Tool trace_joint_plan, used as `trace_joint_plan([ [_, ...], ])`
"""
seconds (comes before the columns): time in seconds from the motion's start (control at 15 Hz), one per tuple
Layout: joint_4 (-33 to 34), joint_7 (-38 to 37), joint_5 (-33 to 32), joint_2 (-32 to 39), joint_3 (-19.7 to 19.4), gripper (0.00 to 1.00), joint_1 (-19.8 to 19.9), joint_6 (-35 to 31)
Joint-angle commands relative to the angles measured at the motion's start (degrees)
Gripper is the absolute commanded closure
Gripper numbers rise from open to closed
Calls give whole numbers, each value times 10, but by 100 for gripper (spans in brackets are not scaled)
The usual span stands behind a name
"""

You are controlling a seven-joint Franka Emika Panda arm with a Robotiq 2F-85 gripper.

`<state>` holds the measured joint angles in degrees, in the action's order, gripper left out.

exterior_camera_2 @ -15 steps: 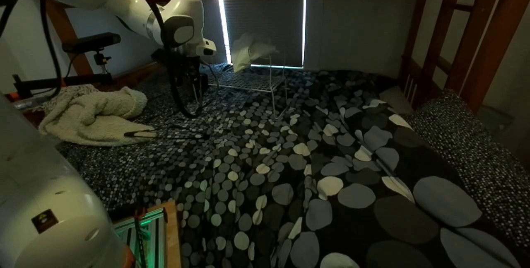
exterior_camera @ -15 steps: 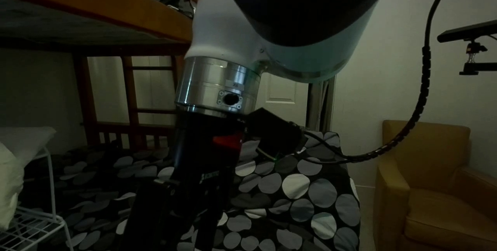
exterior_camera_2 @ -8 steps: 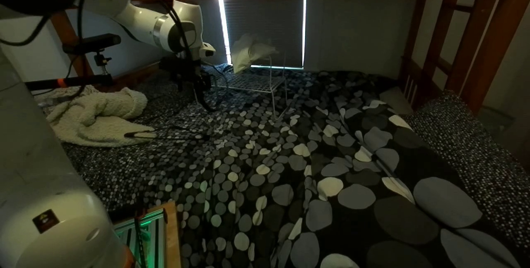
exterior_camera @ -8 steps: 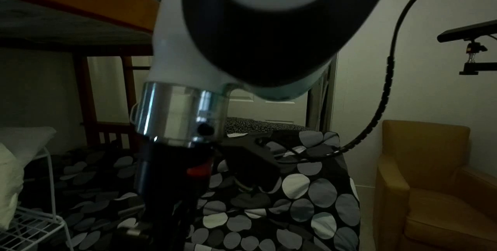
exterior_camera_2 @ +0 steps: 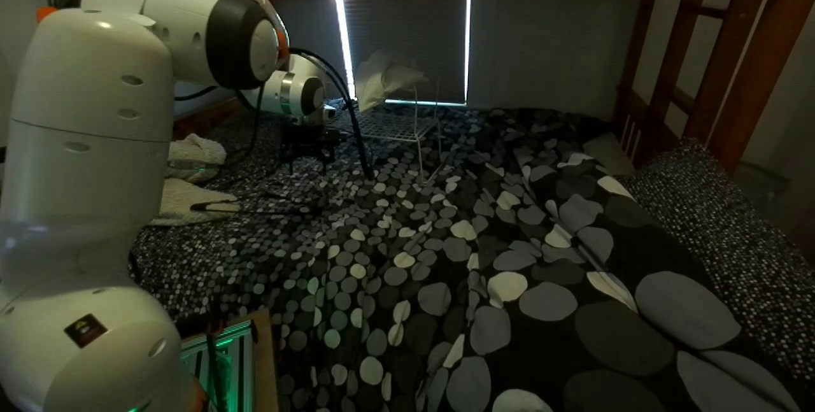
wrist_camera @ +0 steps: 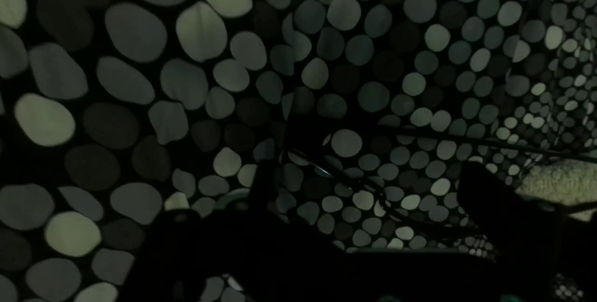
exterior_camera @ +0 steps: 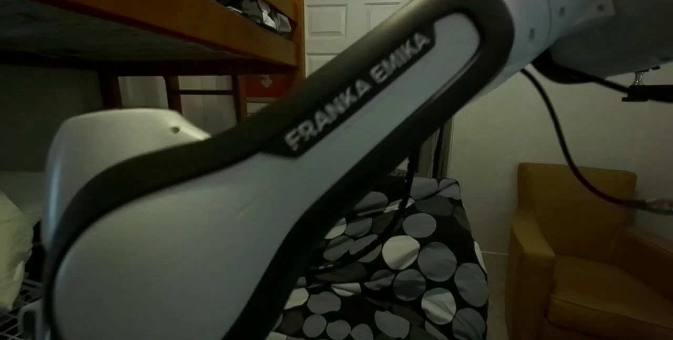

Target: Pick up the black coat hanger and put it on the bottom white rack

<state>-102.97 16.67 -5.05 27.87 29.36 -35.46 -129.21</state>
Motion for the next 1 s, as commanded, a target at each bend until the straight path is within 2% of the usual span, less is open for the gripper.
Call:
trace_joint_plan([
  [0.0, 15, 4, 2, 16, -8, 0, -14, 1],
  [0.2, 18, 4, 3, 17, -10, 0, -12, 1],
  [0.47, 24, 45, -74, 56, -27, 0, -43, -125],
  [0.67, 36, 98, -91, 95, -20, 0, -48, -171],
  [0.87, 56, 148, -100, 138, -16, 31, -57, -181],
  [0.93, 64, 162, -99, 151, -13, 37, -57, -181],
])
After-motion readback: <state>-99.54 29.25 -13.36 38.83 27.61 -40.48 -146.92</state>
